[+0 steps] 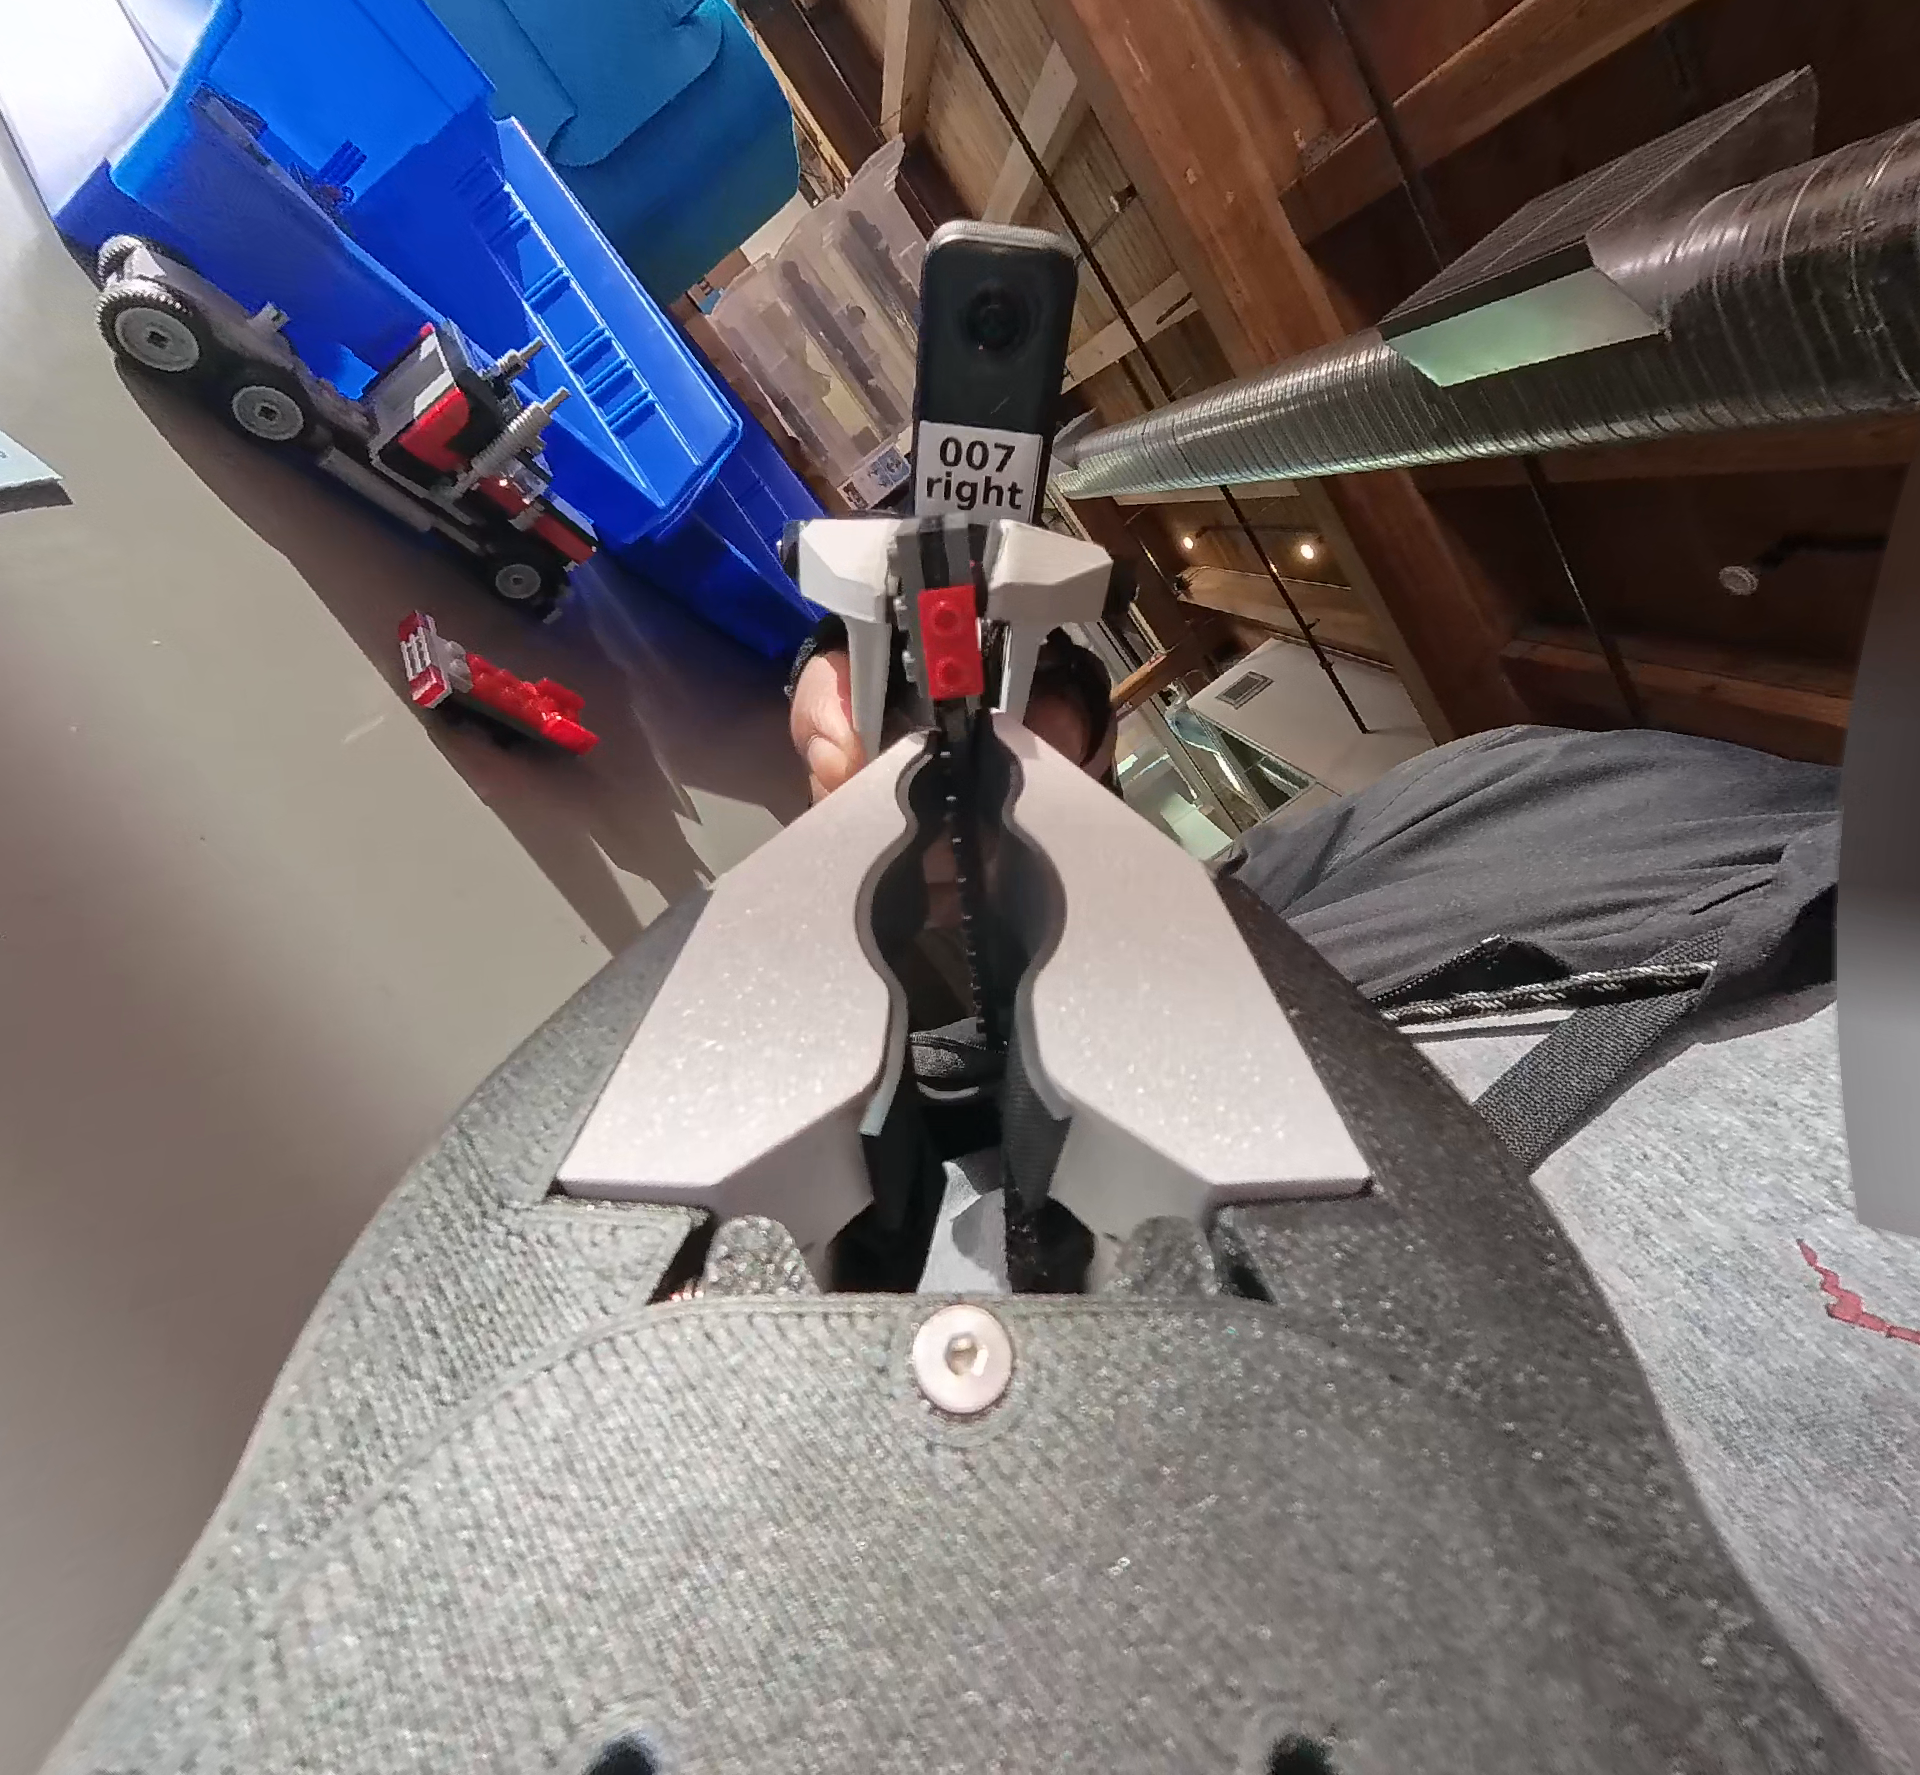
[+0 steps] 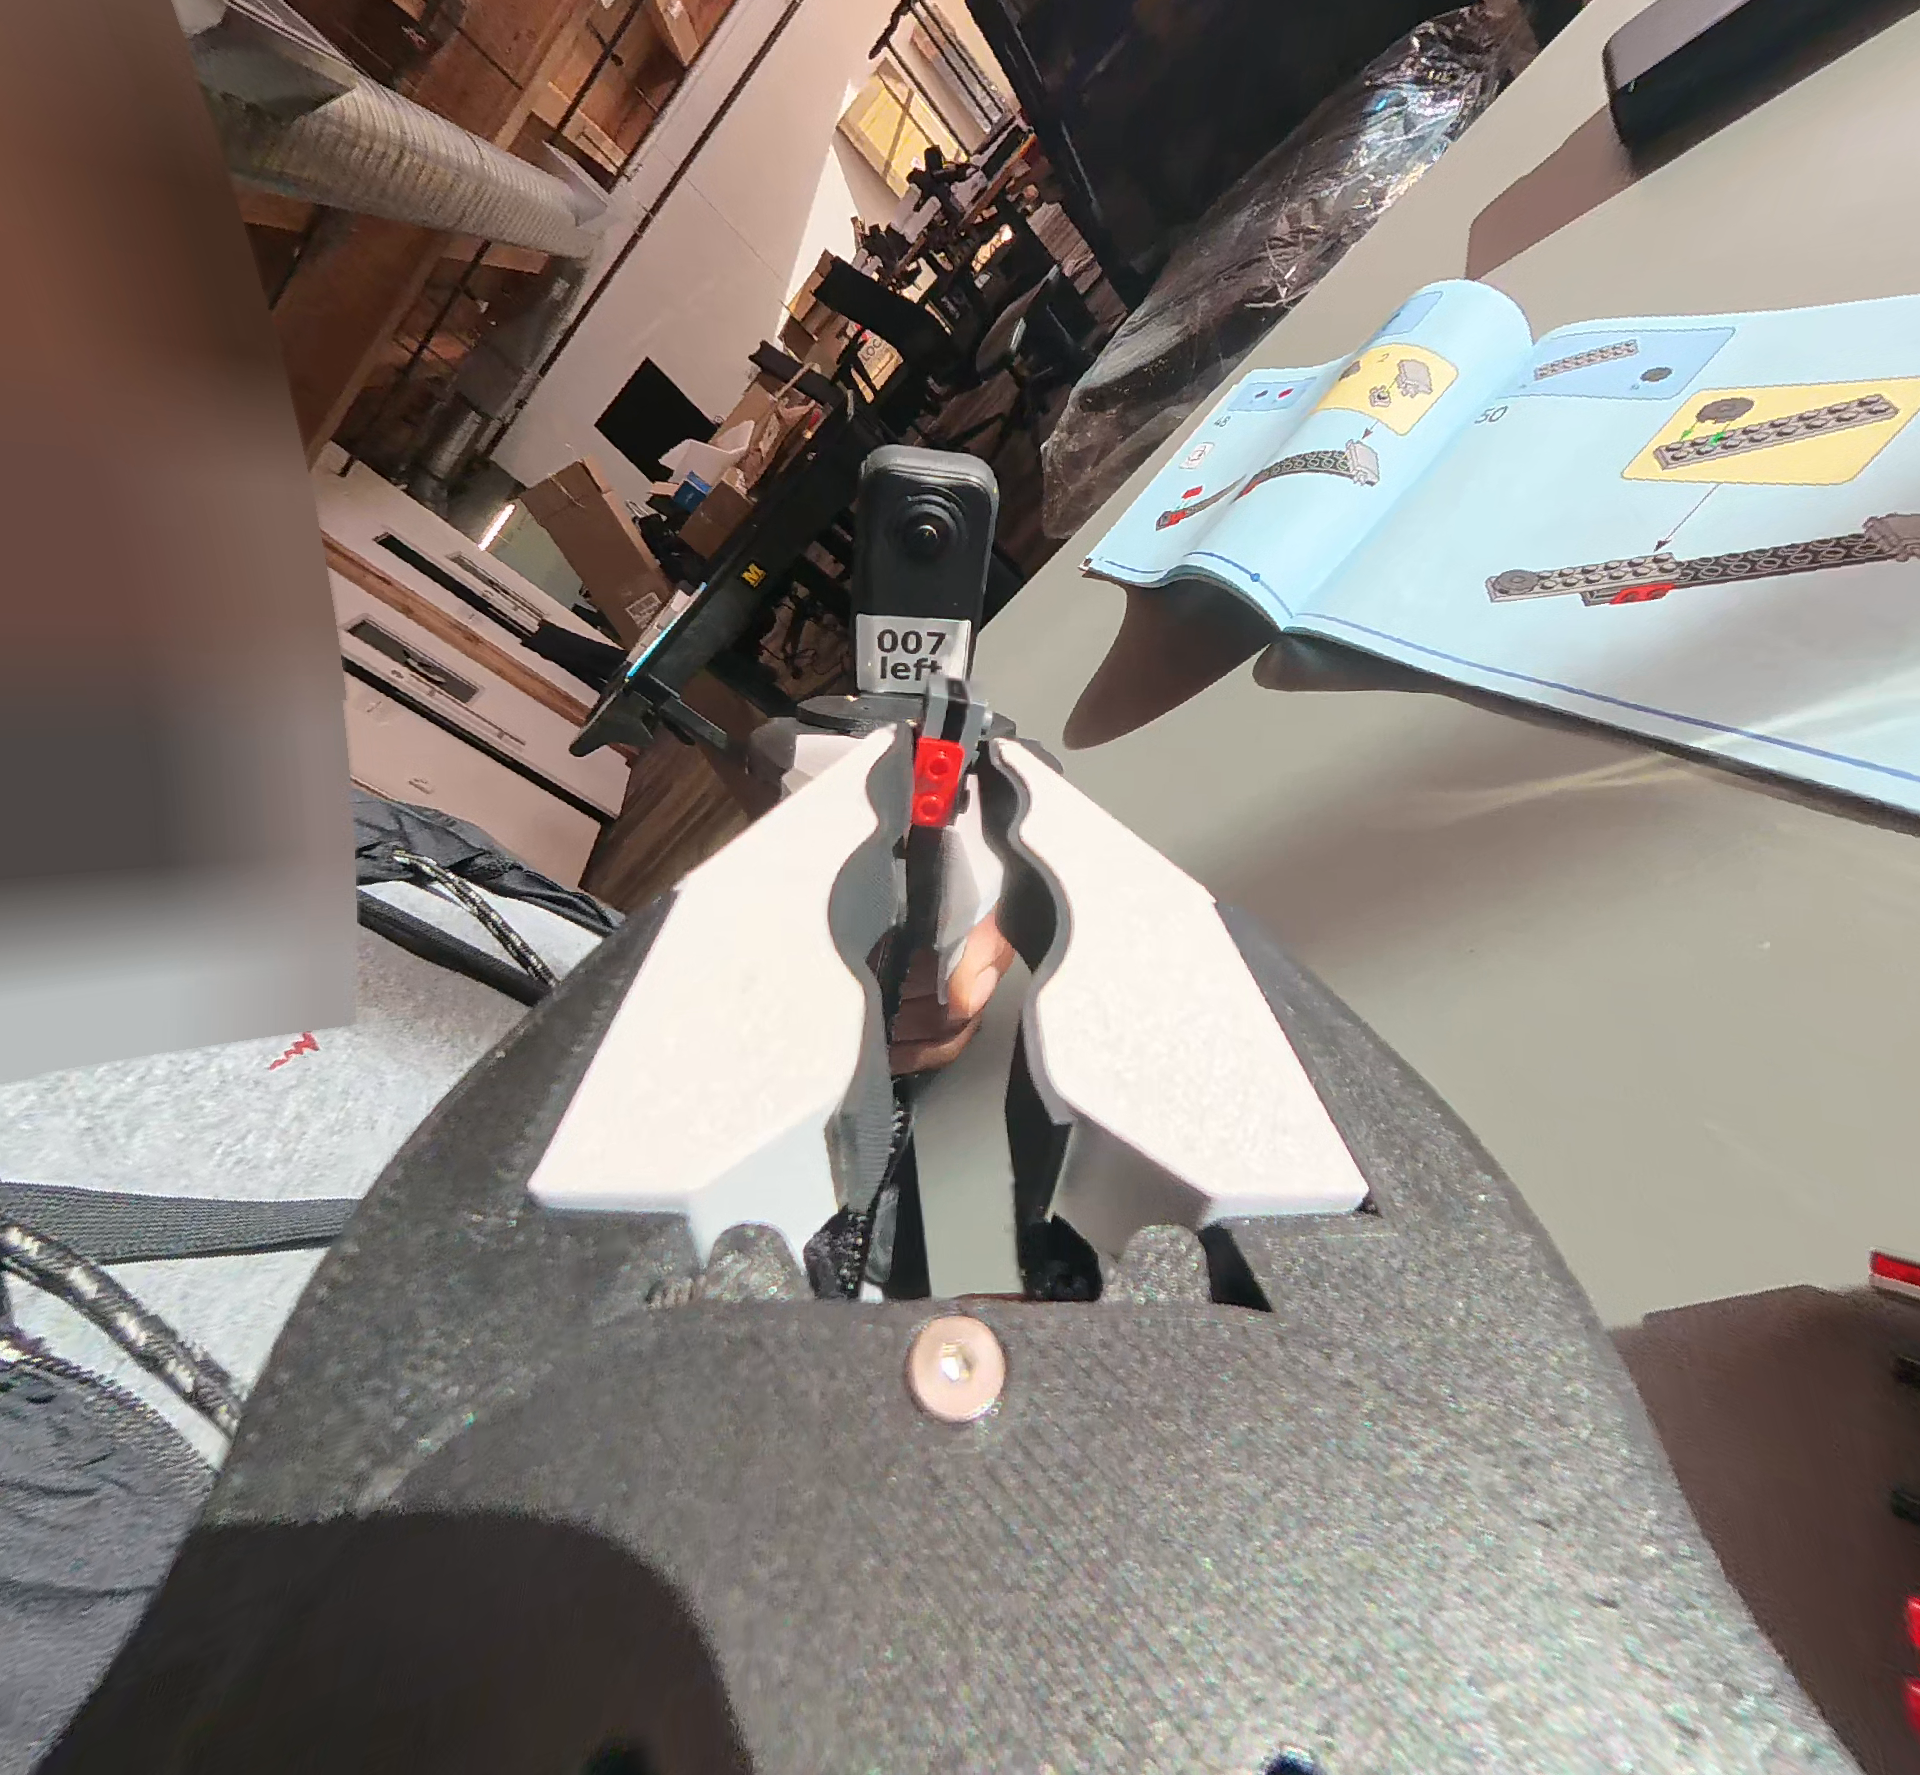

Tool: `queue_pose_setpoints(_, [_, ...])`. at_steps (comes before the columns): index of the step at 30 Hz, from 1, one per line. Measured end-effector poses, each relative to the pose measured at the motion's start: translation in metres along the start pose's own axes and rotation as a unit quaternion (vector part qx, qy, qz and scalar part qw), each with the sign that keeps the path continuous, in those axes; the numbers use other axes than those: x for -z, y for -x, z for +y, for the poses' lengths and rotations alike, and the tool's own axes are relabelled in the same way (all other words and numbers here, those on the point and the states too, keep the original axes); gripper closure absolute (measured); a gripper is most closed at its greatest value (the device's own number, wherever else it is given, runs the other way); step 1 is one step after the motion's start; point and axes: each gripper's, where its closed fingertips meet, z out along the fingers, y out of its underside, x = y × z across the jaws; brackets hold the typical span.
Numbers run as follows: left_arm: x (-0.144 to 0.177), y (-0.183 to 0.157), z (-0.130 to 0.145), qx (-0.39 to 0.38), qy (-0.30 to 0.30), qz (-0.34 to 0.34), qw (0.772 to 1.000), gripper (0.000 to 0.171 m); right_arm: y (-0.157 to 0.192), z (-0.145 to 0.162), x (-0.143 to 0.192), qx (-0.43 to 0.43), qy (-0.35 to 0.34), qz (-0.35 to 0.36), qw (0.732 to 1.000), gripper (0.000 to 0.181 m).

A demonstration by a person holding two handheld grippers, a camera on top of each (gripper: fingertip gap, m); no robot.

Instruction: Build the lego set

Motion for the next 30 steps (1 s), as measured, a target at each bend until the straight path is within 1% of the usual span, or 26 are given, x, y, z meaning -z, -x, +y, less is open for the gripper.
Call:
queue_pose_setpoints(2, [0.001, 0.0, -0.002, 0.006, -0.006, 0.003, 1.0, 0.166, 0.0, -0.002, 0.0, -0.008, -0.008, -0.011, 1.0, 0.168])
queue_pose_setpoints(3, [0.002, -0.001, -0.003, 0.008, -0.01, 0.007, 1.0, 0.166, -0.002, -0.004, 0.001, -0.015, -0.012, -0.014, 1.0, 0.16])
queue_pose_setpoints(4, [0.004, 0.0, -0.005, 0.009, -0.014, 0.005, 1.0, 0.166, -0.005, -0.006, 0.003, -0.017, -0.016, -0.01, 1.0, 0.146])
queue_pose_setpoints(5, [0.006, 0.002, -0.008, 0.009, -0.018, -0.002, 1.0, 0.166, -0.008, -0.008, 0.005, -0.011, -0.016, -0.005, 1.0, 0.141])
queue_pose_setpoints(8, [0.014, 0.01, -0.017, 0.0, -0.025, -0.028, 0.999, 0.167, -0.017, -0.016, 0.013, 0.027, -0.014, 0.018, 0.999, 0.14])
queue_pose_setpoints(11, [0.027, 0.027, -0.027, -0.019, -0.017, -0.088, 0.996, 0.166, -0.03, -0.022, 0.02, 0.073, 0.004, 0.056, 0.996, 0.141])
queue_pose_setpoints(13, [0.038, 0.041, -0.034, -0.049, 0.0, -0.153, 0.987, 0.167, -0.039, -0.026, 0.026, 0.107, 0.021, 0.087, 0.99, 0.142])
queue_pose_setpoints(14, [0.044, 0.048, -0.039, -0.072, 0.009, -0.192, 0.979, 0.166, -0.044, -0.029, 0.03, 0.126, 0.028, 0.102, 0.986, 0.143])
queue_pose_setpoints(15, [0.051, 0.056, -0.044, -0.101, 0.023, -0.237, 0.966, 0.166, -0.048, -0.031, 0.034, 0.144, 0.034, 0.115, 0.982, 0.144])
queue_pose_setpoints(17, [0.065, 0.071, -0.05, -0.165, 0.069, -0.326, 0.928, 0.166, -0.056, -0.036, 0.044, 0.176, 0.041, 0.138, 0.974, 0.145])
queue_pose_setpoints(19, [0.078, 0.086, -0.055, -0.22, 0.12, -0.405, 0.879, 0.166, -0.064, -0.041, 0.053, 0.198, 0.04, 0.156, 0.967, 0.146])
queue_pose_setpoints(21, [0.087, 0.097, -0.055, -0.266, 0.175, -0.458, 0.83, 0.166, -0.071, -0.043, 0.063, 0.212, 0.036, 0.169, 0.962, 0.147])
queue_pose_setpoints(23, [0.093, 0.109, -0.051, -0.291, 0.219, -0.498, 0.787, 0.166, -0.077, -0.044, 0.072, 0.219, 0.027, 0.177, 0.959, 0.147])
queue_pose_setpoints(24, [0.095, 0.114, -0.049, -0.299, 0.235, -0.51, 0.771, 0.166, -0.079, -0.044, 0.077, 0.22, 0.022, 0.179, 0.959, 0.147])
queue_pose_setpoints(27, [0.094, 0.124, -0.042, -0.322, 0.267, -0.536, 0.733, 0.165, -0.083, -0.042, 0.091, 0.22, 0.006, 0.182, 0.958, 0.148])
queue_pose_setpoints(30, [0.089, 0.129, -0.036, -0.348, 0.288, -0.549, 0.703, 0.165, -0.086, -0.037, 0.104, 0.219, -0.003, 0.186, 0.958, 0.148])
